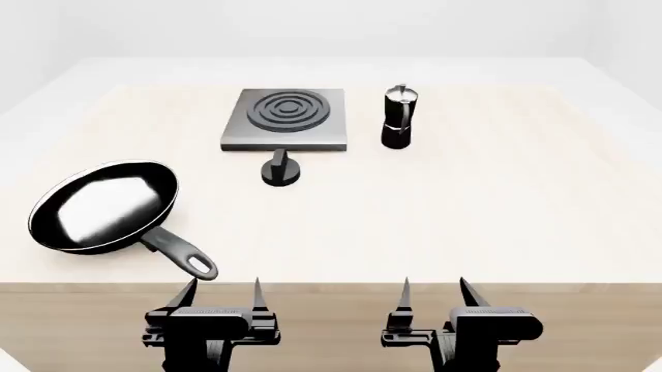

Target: Turn on the stove and put the moka pot on it.

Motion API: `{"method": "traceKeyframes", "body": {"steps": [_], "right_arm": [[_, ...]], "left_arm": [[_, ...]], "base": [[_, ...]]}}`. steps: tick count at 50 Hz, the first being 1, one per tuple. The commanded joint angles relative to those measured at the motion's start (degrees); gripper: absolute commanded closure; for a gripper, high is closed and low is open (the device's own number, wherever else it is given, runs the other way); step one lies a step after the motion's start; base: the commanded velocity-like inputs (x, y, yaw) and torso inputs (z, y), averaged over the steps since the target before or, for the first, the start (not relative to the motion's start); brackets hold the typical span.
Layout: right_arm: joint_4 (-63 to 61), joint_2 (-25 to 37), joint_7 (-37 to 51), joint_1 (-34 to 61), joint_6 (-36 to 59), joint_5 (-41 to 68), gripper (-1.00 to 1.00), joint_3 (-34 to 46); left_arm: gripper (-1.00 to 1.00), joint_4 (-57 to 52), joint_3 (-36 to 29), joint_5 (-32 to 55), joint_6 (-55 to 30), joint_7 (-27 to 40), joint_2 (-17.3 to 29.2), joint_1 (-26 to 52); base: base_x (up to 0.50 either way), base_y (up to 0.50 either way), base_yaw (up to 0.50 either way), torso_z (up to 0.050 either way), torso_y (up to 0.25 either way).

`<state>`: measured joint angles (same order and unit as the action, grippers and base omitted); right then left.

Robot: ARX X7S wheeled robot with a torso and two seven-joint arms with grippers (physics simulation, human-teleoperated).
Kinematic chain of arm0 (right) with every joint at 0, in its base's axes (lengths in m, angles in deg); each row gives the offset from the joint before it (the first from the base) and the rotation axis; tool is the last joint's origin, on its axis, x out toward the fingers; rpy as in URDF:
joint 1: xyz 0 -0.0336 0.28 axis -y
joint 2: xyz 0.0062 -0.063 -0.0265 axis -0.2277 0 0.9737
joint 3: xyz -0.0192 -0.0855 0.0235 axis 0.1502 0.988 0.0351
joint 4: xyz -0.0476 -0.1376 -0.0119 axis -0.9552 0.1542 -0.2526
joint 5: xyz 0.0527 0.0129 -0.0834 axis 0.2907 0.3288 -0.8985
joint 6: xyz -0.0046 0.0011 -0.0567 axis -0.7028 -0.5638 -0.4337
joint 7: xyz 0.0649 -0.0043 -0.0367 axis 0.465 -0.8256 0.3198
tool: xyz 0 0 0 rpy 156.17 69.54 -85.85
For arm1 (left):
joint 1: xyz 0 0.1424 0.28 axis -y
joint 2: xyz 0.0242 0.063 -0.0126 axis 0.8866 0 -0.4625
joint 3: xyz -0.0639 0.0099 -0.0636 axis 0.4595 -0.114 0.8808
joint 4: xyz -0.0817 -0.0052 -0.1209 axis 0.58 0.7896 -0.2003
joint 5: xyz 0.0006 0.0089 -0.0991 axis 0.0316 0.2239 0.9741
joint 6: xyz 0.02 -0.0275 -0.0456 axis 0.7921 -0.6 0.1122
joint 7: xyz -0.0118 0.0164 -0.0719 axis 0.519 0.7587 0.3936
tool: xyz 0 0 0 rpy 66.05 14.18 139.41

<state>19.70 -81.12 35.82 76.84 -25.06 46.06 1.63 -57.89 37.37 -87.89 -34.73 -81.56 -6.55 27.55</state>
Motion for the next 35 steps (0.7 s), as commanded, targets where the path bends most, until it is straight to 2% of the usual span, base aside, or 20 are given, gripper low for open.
{"method": "traceKeyframes", "body": {"steps": [1,17,24,35], "right_arm": [[0.2,0.9,1.1,0.0,-0.2,0.7,-1.0,1.2],[-2.0,3.1,4.3,-1.2,-0.1,3.5,-1.0,3.4],[-11.0,4.1,5.2,-3.1,3.3,5.2,-1.0,3.5],[-33.4,6.3,6.8,-4.2,14.1,3.9,-1.0,6.5]], "left_arm": [[-1.0,0.4,-1.1,0.8,0.5,1.0,1.0,0.1],[-1.0,-2.2,-5.2,0.7,0.1,3.3,3.8,-1.4],[-1.0,-13.8,-6.8,-0.7,-6.0,3.9,5.0,-2.6],[-1.0,-32.1,-7.5,-0.8,-13.0,4.7,6.3,-4.1]], "base": [[0.0,0.0,0.0,0.0,0.0],[0.0,0.0,0.0,0.0,0.0],[0.0,0.0,0.0,0.0,0.0],[0.0,0.0,0.0,0.0,0.0]]}}
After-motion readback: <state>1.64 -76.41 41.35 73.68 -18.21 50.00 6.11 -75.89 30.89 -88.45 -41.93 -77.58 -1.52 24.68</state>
